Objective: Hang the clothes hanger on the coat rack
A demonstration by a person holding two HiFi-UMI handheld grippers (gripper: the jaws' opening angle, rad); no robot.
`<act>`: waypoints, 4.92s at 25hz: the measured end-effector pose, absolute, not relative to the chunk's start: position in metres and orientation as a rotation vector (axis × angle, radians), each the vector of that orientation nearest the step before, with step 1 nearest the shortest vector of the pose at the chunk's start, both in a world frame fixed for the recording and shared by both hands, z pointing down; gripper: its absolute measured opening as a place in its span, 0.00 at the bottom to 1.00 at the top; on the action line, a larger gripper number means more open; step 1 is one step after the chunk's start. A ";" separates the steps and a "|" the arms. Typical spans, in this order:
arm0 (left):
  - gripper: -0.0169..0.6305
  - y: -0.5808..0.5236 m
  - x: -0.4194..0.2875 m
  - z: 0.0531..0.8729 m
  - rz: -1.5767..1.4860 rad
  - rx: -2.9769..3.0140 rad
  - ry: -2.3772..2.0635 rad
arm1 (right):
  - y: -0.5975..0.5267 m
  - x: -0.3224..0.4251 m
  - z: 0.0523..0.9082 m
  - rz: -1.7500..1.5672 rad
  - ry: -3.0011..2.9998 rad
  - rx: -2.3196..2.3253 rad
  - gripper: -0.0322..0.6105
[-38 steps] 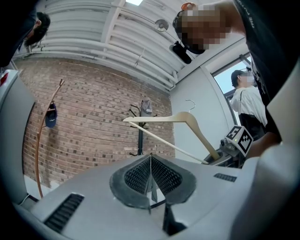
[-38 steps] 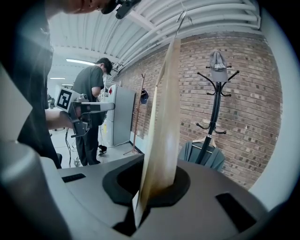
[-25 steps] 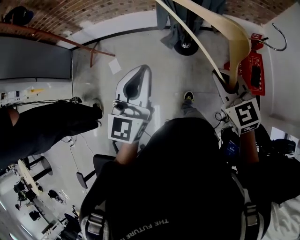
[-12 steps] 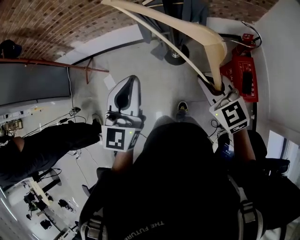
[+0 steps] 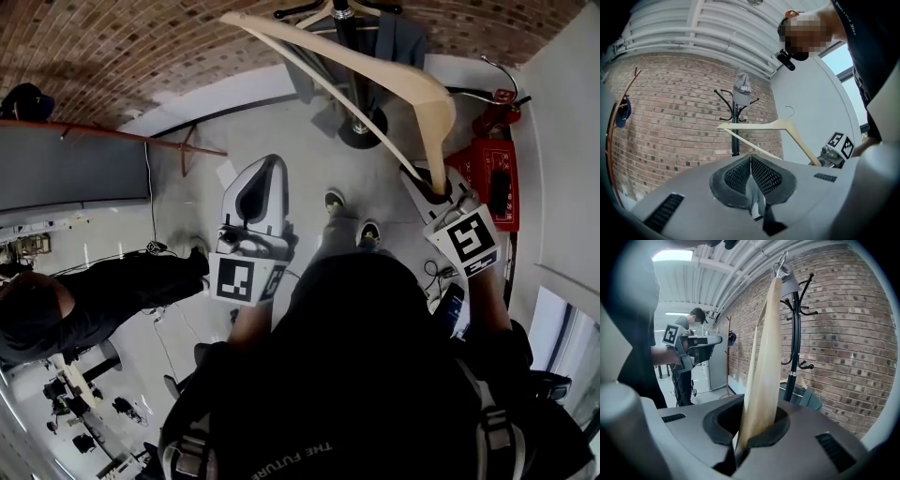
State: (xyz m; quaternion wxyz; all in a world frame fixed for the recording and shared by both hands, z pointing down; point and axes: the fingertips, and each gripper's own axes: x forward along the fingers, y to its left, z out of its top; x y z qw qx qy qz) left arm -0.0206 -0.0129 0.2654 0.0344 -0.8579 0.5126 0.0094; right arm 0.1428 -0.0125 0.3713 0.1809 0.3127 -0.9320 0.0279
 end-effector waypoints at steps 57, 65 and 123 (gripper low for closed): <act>0.06 -0.221 -0.144 0.308 0.106 -2.740 1.661 | -0.233 0.066 0.552 0.318 -2.158 0.667 0.08; 0.06 -0.227 -0.148 0.312 0.105 -2.750 1.655 | -0.246 0.066 0.576 0.329 -2.064 0.650 0.08; 0.06 -0.227 -0.146 0.305 0.121 -2.782 1.561 | -0.272 0.082 0.533 0.211 -2.067 0.825 0.19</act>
